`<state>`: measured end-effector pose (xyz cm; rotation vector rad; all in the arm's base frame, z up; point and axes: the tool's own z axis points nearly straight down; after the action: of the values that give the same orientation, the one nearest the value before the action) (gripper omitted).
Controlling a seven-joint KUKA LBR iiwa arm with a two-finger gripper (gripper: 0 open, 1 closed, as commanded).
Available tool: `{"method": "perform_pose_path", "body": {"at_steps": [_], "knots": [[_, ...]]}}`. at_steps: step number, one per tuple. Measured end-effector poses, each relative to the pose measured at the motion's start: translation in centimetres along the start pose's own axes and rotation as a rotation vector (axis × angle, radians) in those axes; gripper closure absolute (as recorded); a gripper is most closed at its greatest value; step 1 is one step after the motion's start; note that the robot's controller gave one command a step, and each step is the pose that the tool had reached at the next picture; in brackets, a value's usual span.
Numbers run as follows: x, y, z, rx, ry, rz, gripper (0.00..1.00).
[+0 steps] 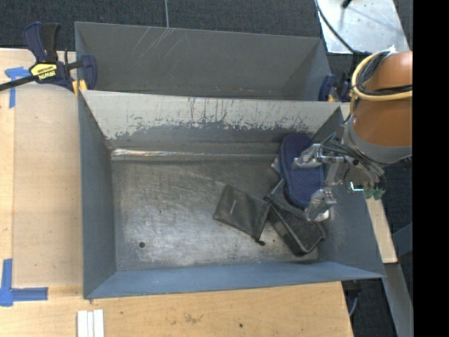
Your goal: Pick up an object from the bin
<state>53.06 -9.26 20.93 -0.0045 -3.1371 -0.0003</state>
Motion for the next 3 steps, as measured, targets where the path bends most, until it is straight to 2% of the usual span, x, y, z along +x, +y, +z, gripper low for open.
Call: {"method": "perform_pose_path", "body": {"at_steps": [1, 2, 3], "knots": [[-2.0, 0.0, 9.7, -0.001, -0.006, 0.115, 0.0], [-2.3, 0.1, 9.6, -0.003, -0.017, 0.116, 1.0], [-2.2, -0.3, -3.3, 0.001, -0.017, 0.105, 1.0]]}}
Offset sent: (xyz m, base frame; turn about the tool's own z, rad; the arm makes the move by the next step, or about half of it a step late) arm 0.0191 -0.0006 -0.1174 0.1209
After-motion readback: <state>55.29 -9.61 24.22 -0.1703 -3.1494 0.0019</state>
